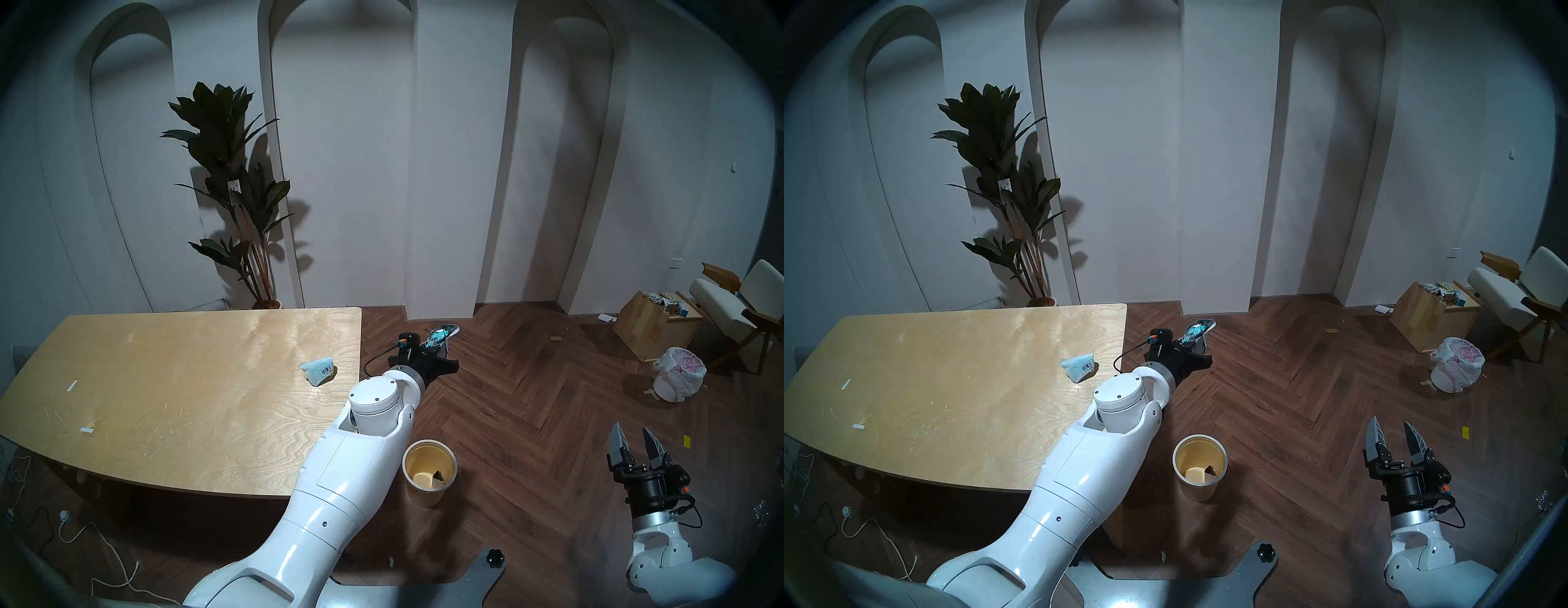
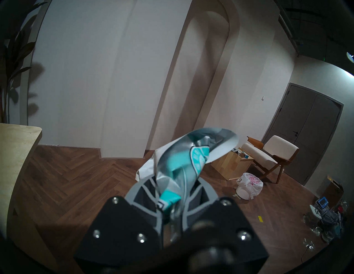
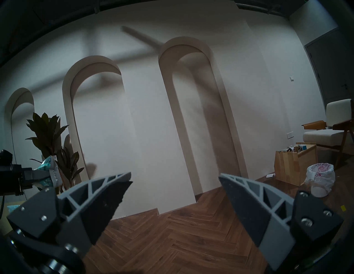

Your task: Put the trash into the trash bin on the ground

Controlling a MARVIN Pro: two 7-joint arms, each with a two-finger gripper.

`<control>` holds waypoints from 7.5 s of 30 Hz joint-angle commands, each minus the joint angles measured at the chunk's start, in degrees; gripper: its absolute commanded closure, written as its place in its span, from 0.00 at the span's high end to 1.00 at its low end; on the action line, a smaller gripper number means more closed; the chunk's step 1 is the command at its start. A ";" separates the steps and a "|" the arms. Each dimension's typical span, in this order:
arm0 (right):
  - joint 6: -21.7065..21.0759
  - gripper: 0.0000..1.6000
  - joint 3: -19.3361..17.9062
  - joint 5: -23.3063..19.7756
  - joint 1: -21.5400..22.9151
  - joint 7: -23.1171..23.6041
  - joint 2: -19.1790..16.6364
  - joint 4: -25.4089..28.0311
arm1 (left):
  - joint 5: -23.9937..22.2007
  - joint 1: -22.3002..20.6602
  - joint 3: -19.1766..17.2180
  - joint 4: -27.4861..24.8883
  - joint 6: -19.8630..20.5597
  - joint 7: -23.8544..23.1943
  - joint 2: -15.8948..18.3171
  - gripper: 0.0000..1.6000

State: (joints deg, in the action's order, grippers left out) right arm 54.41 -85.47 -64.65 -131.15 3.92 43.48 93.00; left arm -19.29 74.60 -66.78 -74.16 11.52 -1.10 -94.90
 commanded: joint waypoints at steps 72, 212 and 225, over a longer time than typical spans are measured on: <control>-34.88 1.00 -45.24 -8.44 -33.85 -21.46 8.47 35.09 | 2.32 -20.00 -1.36 33.84 -17.75 4.32 -11.12 0.00; -44.80 1.00 -46.19 -11.49 -30.87 -18.49 7.65 32.29 | 9.86 -35.78 -5.82 49.24 -46.97 14.36 3.76 1.00; -44.79 1.00 -45.88 -11.49 -30.58 -18.33 7.68 32.08 | 11.38 -33.98 -6.80 47.99 -46.22 17.25 7.29 1.00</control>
State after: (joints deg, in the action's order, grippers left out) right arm 9.55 -130.98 -76.22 -161.83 -14.40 51.23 124.91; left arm -8.61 41.52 -73.69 -23.91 -34.63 15.51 -89.35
